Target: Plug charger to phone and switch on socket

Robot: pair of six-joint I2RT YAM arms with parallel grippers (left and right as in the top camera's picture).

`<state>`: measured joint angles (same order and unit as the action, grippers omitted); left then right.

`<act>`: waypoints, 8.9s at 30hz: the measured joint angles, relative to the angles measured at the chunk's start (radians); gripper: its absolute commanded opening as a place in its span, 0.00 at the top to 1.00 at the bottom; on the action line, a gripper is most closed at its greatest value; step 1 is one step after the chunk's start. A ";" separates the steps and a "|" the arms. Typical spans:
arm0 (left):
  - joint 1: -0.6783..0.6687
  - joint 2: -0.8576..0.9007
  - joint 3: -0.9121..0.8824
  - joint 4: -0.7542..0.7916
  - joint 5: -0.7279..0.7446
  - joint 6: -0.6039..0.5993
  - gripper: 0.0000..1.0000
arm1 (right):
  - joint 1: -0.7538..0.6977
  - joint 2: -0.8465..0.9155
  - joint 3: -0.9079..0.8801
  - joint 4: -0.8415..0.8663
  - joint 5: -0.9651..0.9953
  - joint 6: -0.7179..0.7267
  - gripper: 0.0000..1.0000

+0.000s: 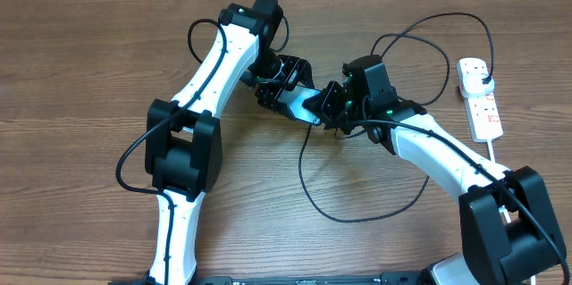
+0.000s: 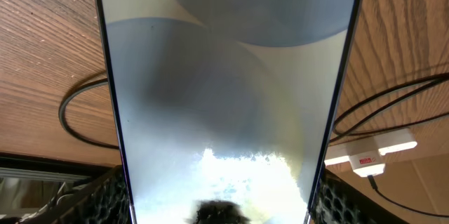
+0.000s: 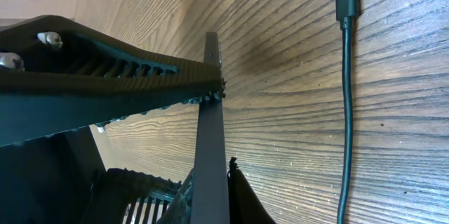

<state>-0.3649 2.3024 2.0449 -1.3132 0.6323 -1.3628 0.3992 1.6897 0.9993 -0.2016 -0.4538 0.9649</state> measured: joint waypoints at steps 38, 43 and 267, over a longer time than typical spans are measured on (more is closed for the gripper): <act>0.151 0.000 0.006 0.586 0.664 0.674 0.11 | -0.225 -0.245 0.000 0.233 -0.008 0.141 0.96; 0.142 0.000 0.009 0.814 0.669 0.509 0.15 | -0.149 -0.245 0.000 0.232 0.141 0.328 0.96; 0.351 -0.011 0.012 0.291 0.620 0.999 0.96 | 0.013 0.437 0.448 -0.406 0.277 -0.251 0.96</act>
<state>-0.0135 2.2910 2.0571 -1.0218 1.2518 -0.3641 0.4122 2.1265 1.4475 -0.6071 -0.1764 0.7136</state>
